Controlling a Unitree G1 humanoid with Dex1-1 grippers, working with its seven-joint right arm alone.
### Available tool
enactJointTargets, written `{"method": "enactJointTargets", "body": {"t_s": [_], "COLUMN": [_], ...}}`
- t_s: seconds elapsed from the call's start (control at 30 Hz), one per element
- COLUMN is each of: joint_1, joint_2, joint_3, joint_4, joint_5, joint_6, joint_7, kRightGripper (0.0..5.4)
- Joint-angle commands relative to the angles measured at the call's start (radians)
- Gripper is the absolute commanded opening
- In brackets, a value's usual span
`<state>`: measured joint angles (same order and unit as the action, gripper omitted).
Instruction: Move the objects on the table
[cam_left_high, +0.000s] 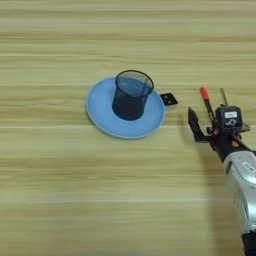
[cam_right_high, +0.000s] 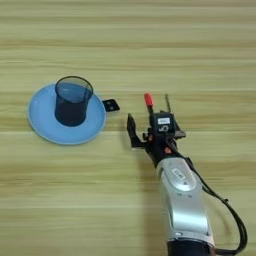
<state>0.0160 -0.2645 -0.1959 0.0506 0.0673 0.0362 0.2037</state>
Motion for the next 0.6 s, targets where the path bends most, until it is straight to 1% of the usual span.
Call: {"method": "enactJointTargets", "body": {"t_s": [0.03, 0.13, 0.23, 0.3, 0.6], "joint_1": [-0.021, -0.020, -0.023, -0.028, -0.067], "joint_2": [-0.011, -0.011, -0.016, -0.016, -0.020], "joint_3": [0.018, 0.037, 0.056, 0.061, 0.069], "joint_4": [-0.108, -0.118, -0.102, -0.082, 0.010], "joint_5": [-0.004, -0.026, -0.063, -0.084, -0.138], "joint_6": [-0.028, -0.037, -0.057, -0.067, -0.090], "joint_7": [0.005, 0.001, -0.013, -0.022, -0.057], "kRightGripper": [4.61, 5.09, 5.35, 5.38, 5.38]}}
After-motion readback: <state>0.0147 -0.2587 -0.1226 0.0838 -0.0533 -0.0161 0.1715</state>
